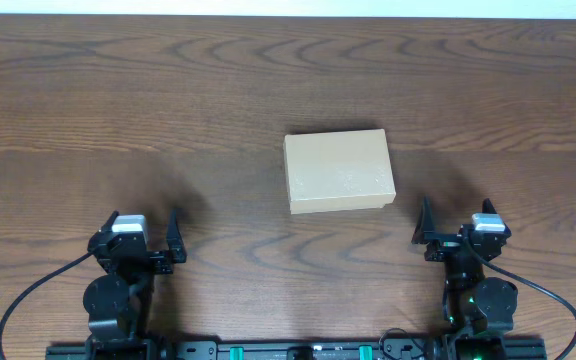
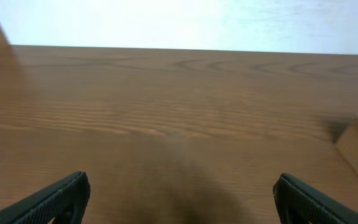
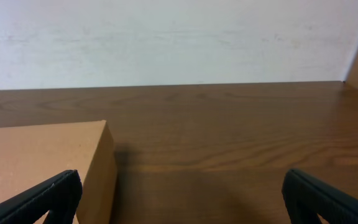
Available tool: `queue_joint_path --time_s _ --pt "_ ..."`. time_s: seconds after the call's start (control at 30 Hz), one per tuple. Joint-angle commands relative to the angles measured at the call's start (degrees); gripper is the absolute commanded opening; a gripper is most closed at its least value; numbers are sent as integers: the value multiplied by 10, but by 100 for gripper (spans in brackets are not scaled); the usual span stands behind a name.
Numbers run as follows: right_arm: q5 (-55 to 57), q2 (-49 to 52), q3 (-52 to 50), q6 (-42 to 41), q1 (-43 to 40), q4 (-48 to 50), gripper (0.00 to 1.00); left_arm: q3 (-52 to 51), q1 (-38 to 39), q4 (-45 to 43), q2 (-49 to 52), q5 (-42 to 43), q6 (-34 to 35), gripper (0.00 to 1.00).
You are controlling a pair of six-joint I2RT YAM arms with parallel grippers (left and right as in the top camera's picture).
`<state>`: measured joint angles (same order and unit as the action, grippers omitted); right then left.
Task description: Pack container
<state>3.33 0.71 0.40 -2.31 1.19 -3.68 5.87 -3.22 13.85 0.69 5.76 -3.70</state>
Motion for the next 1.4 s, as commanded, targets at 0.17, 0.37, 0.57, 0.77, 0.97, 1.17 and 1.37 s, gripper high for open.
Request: queue_joint_path --time_s 0.17,0.37,0.57,0.77,0.97,1.17,1.37 --pt "-2 -3 -1 7 -5 -3 99 -15 -1 5 -5 -36 -17 95" --pt "-2 -3 -1 7 -5 -4 99 -15 -1 4 -5 -70 -17 95" --pt "-2 -3 -1 7 -5 -4 99 -15 -1 4 -5 -66 -17 95" --pt "-2 -3 -1 7 -5 -4 99 -15 -1 4 -5 -71 -21 95" --pt "-2 -3 -1 7 -5 -4 99 -15 -1 -130 -5 -44 -21 95" --pt "-2 -3 -1 7 -5 -4 99 -15 0 -271 -5 -47 -45 95" --pt "-2 -3 -1 7 -5 -4 99 -25 0 -283 -5 -46 -45 95"
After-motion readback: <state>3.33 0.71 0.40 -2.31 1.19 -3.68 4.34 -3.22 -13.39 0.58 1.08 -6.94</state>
